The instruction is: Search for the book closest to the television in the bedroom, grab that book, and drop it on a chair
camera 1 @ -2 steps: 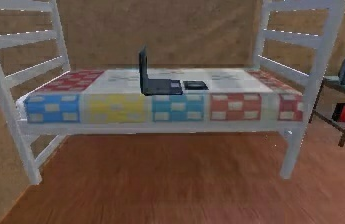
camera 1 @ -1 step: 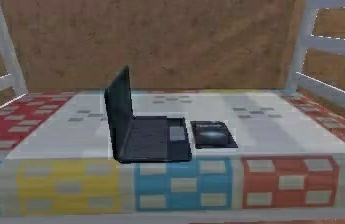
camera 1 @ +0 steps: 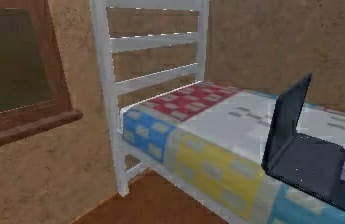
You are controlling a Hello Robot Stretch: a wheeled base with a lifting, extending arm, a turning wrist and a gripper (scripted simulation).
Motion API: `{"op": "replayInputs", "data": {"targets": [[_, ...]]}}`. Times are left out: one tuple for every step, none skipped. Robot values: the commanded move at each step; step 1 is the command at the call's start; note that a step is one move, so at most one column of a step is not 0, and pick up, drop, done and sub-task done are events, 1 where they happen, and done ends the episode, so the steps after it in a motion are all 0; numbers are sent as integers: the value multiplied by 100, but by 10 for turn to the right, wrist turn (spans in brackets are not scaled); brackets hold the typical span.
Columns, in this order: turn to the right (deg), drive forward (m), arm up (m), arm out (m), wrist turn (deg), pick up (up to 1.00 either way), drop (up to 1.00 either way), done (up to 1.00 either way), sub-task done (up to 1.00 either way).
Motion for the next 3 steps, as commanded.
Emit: {"op": "replayInputs", "data": {"targets": [[-300, 0, 0, 0, 0, 0, 0, 0, 0], [450, 0, 0, 0, 0, 0, 0, 0, 0], [450, 0, 0, 0, 0, 0, 0, 0, 0]]}}
